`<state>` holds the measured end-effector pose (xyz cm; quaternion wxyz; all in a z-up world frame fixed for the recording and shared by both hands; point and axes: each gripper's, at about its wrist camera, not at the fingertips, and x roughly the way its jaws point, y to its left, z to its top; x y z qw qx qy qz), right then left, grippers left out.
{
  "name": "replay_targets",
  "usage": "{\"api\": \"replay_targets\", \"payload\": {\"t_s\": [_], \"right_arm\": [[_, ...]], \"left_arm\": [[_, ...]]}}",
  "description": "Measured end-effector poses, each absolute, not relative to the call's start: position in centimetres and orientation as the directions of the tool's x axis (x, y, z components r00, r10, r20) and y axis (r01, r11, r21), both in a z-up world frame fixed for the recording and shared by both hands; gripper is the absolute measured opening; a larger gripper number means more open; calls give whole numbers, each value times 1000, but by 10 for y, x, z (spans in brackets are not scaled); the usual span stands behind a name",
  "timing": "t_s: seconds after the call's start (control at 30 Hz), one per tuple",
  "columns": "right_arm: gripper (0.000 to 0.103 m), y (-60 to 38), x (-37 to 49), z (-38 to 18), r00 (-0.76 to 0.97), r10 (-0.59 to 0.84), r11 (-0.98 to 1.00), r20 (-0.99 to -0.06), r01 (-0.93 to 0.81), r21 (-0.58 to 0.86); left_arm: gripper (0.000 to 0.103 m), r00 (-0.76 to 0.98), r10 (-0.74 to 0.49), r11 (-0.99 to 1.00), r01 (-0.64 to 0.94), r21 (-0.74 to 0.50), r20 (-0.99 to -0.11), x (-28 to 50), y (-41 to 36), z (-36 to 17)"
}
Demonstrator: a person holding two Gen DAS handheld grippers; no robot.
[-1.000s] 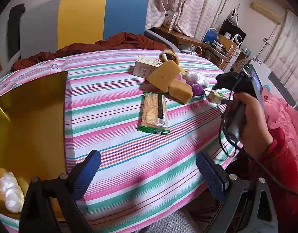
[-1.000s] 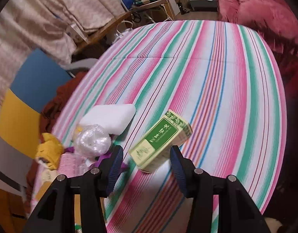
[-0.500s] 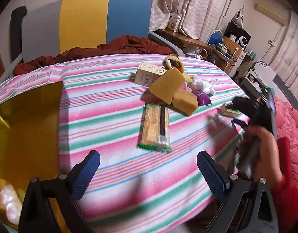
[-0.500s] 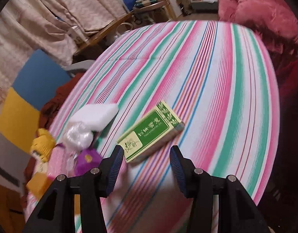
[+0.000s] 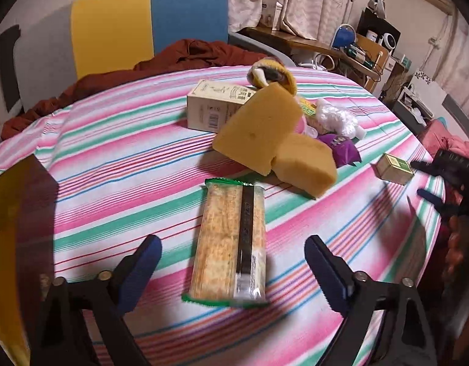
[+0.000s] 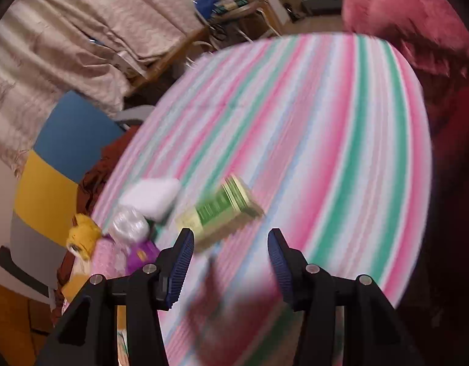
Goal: Organize objects
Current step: 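Grasp the green box with the right tool while the left tool grasps the cracker packet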
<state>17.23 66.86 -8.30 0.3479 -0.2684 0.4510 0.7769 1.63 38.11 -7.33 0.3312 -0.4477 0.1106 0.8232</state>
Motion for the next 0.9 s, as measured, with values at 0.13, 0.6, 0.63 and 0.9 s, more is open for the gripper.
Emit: {"api": "replay_targets", "payload": {"t_s": [0.13,0.6,0.63,0.9], "right_arm": [[51,700,142,-76,-621,294,-411,-726,-768,491],[51,652,125,-82,-546,-12,-634,-838,-643,428],[51,650,124,-76,-547,15,-676,-837,-622,395],[53,650,73,-76,-486,197,-918,-851,-397,14]], "left_arm": [[67,-344,449,-752,-644,-141,-824,9,384,-90],[48,-387,545,-705,-693,-155,-744,18,362,-98],[48,-382,552,-702,-692,-166,-742,18,362,-98],[48,-358,579,-695,-687,-213,-733,15,357,-100]]}}
